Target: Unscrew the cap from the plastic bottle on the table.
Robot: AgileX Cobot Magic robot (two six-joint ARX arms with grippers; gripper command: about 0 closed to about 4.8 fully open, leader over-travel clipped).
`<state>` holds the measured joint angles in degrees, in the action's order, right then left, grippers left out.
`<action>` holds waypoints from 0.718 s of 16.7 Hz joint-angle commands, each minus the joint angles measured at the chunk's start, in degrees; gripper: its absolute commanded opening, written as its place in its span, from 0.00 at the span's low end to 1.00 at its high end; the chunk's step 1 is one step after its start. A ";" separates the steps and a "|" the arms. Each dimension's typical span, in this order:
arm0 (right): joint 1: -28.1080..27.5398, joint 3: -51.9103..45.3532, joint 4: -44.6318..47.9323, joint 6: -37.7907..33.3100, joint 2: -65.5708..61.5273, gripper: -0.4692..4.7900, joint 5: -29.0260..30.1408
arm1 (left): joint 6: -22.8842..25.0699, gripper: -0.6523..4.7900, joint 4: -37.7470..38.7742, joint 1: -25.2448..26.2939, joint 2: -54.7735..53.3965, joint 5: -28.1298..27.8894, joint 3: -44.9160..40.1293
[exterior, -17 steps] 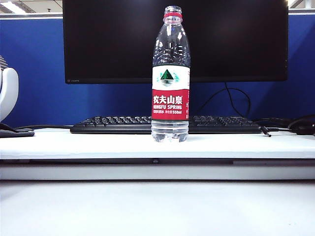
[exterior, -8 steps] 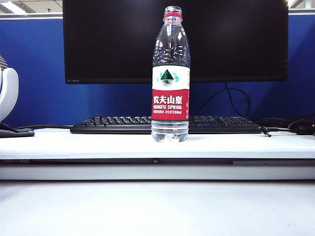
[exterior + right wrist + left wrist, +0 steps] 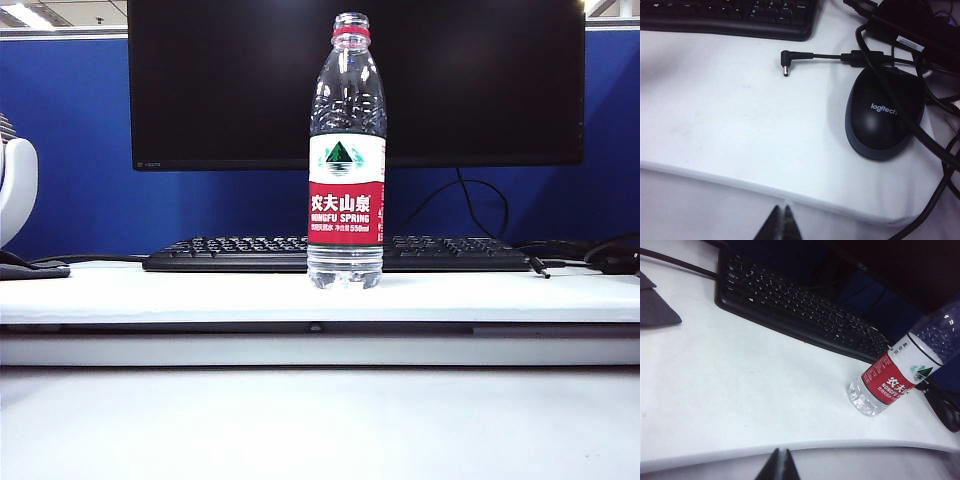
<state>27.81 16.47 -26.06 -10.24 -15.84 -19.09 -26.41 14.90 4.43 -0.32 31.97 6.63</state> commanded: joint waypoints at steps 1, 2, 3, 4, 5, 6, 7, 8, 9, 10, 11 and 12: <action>0.04 0.07 0.57 -0.26 0.11 0.09 -0.09 | 0.28 0.11 -0.42 -0.31 0.13 0.22 0.28; 0.04 0.07 0.57 -0.26 0.09 0.09 -0.11 | 0.28 0.11 -0.39 -1.11 0.13 0.17 0.28; 0.04 0.07 0.57 -0.28 0.11 0.09 -0.11 | 0.33 0.11 -0.39 -2.80 0.13 0.17 0.28; 0.04 0.07 0.57 -0.26 0.11 0.09 -0.09 | 4.42 0.11 -0.46 -5.22 0.13 -3.54 0.28; 0.04 0.07 0.57 -0.26 0.11 0.09 -0.11 | 8.63 0.11 -0.59 -7.48 0.13 -9.01 0.28; 0.04 0.07 0.57 -0.26 0.11 0.09 -0.13 | 12.02 0.11 -0.55 -9.90 0.13 -15.39 0.28; 0.04 0.07 0.57 -0.26 0.11 0.09 -0.11 | 13.40 0.11 -0.37 -12.04 0.13 -20.00 0.28; 0.04 0.07 0.57 -0.26 0.11 0.09 -0.11 | 14.51 0.11 -0.35 -13.60 0.13 -23.74 0.28; 0.04 0.07 0.57 -0.26 0.11 0.09 -0.11 | 14.38 0.11 -0.37 -14.56 0.13 -25.73 0.28; 0.04 0.07 0.57 -0.26 0.11 0.09 -0.11 | 14.40 0.11 -0.37 -15.15 0.13 -26.38 0.28; 0.04 0.07 0.57 -0.26 0.11 0.09 -0.11 | 14.38 0.11 -0.37 -15.28 0.13 -26.29 0.28; 0.04 0.07 0.57 -0.26 0.11 0.09 -0.13 | 14.43 0.11 -0.39 -15.28 0.13 -26.16 0.26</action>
<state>27.81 16.47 -26.06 -10.24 -15.81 -19.09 -12.36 14.92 -10.81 -0.32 5.98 6.63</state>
